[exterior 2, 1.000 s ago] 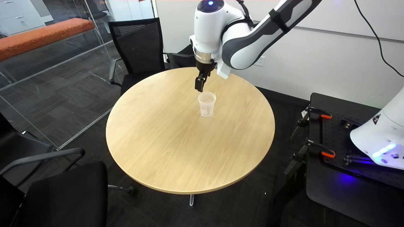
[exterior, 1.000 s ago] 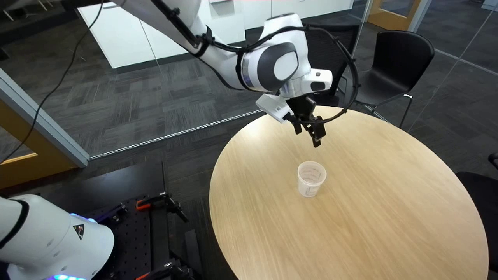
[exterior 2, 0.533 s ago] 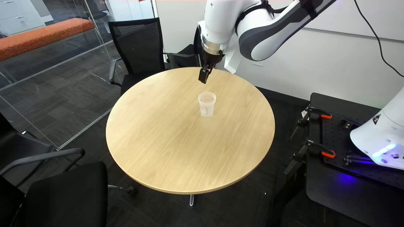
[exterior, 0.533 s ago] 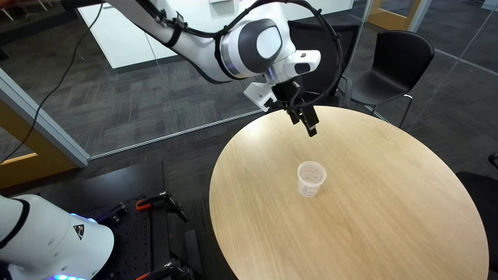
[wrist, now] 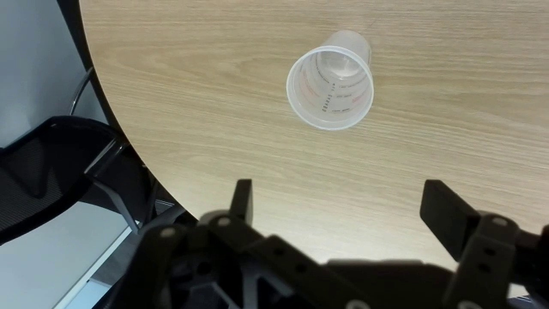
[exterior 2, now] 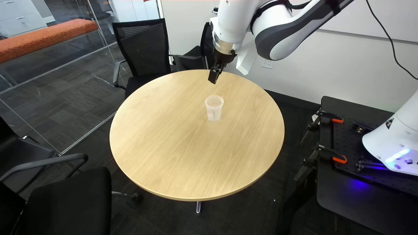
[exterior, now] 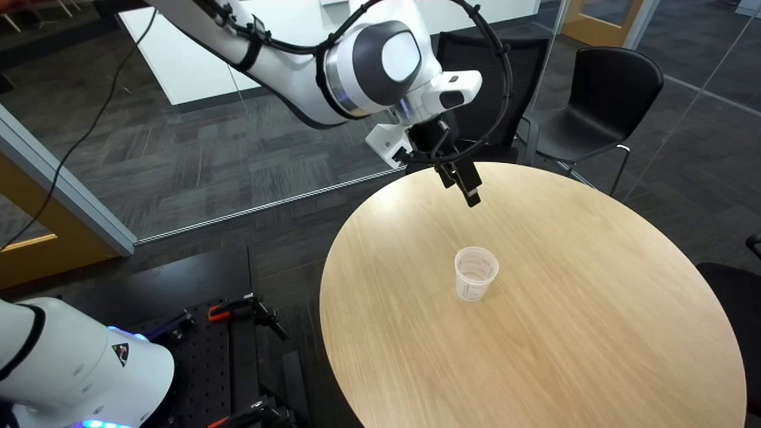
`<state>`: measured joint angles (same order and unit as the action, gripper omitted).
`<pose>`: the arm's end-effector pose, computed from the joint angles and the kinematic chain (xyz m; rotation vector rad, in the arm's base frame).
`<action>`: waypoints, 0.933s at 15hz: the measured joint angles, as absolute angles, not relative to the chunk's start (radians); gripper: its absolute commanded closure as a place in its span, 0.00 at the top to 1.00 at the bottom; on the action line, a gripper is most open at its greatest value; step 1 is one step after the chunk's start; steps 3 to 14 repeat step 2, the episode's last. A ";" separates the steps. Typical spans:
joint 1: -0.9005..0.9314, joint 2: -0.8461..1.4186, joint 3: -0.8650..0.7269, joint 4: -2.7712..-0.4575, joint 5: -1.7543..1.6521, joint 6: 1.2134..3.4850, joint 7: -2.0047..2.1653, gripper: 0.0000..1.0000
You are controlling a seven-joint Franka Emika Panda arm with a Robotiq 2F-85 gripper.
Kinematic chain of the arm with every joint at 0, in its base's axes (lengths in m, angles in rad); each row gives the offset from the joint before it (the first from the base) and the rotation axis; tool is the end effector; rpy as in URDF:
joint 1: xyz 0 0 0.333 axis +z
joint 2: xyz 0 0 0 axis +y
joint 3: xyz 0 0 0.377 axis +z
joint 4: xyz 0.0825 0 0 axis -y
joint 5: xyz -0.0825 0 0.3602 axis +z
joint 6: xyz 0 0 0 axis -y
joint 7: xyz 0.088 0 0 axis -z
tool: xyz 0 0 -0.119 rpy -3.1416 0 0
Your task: Remove the marker from the cup and then move the cup to the left
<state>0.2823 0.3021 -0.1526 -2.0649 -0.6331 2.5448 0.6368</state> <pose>0.6022 0.0879 0.3681 2.7594 0.0052 0.4457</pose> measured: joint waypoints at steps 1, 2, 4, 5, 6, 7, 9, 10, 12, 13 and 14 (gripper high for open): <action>0.282 0.303 -0.152 -2.065 -0.633 2.545 0.637 1.00; 0.282 0.303 -0.152 -2.065 -0.633 2.545 0.637 1.00; 0.282 0.303 -0.152 -2.065 -0.633 2.545 0.637 1.00; 0.282 0.303 -0.152 -2.065 -0.633 2.545 0.637 1.00; 0.282 0.303 -0.152 -2.065 -0.633 2.545 0.637 1.00; 0.282 0.303 -0.152 -2.065 -0.633 2.545 0.637 1.00; 0.282 0.303 -0.152 -2.065 -0.633 2.545 0.637 1.00; 0.282 0.303 -0.152 -2.065 -0.633 2.545 0.637 1.00; 0.282 0.303 -0.152 -2.065 -0.633 2.545 0.637 1.00; 0.282 0.303 -0.152 -2.065 -0.633 2.545 0.637 1.00; 0.282 0.303 -0.152 -2.065 -0.633 2.545 0.637 1.00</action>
